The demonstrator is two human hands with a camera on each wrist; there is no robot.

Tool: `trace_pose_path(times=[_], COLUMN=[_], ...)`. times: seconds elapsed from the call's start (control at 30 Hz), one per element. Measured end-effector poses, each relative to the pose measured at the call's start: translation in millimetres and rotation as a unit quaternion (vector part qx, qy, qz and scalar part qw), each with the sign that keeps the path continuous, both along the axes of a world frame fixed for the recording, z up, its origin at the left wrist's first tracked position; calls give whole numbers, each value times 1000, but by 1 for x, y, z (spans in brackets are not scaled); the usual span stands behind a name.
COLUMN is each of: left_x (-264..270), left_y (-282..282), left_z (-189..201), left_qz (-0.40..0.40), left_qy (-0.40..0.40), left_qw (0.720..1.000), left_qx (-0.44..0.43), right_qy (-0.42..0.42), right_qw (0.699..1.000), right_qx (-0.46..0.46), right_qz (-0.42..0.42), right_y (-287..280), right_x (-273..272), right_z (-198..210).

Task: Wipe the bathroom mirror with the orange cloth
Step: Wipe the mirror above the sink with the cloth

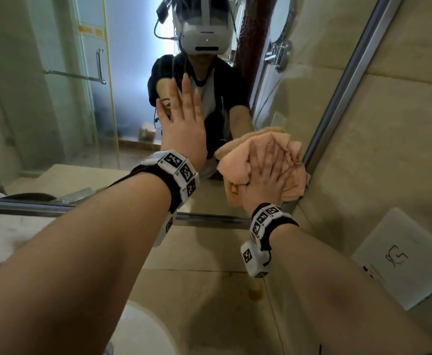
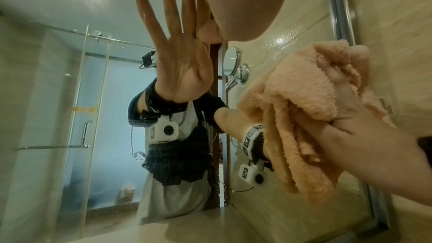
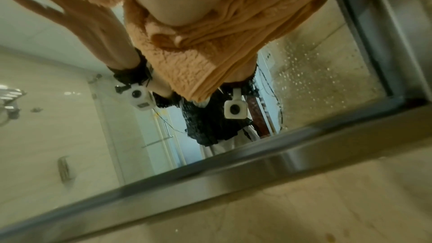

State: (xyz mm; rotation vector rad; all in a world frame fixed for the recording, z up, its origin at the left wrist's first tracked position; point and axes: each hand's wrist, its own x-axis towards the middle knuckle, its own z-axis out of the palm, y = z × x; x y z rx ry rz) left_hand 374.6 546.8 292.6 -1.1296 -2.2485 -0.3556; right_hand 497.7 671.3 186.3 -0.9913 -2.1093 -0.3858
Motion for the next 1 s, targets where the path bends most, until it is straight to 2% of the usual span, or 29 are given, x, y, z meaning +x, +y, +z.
trace_pose_path(times=[0.1,0.2,0.37,0.53,0.6,0.83,1.0], left_x=[3,9,16,14,16,21,23], left_y=[1,3,7,11,13,9,7], left_z=[0,5,13,11,13,11,-4], left_qz=[3,3,0,21,29,33,12], left_qy=[0,-9,-15,9,5,-33,-59], left_qw=[1000,1000,1000,1000,1000,999,998], left_qx=[5,17,23,-2,-6,13,-3], right_qy=[8,45,59,62,85,147,172], right_qw=[1000,999,996,992,990,984,981], right_qx=[-26,-4,63,107,112,94,78], right_qz=[12,-9,-28,18,27,21,33], right_y=[0,4,19,31,31,31,29], right_x=[1,-2,7,25,25,15,14], right_z=[13,46,133,237,258,243,204])
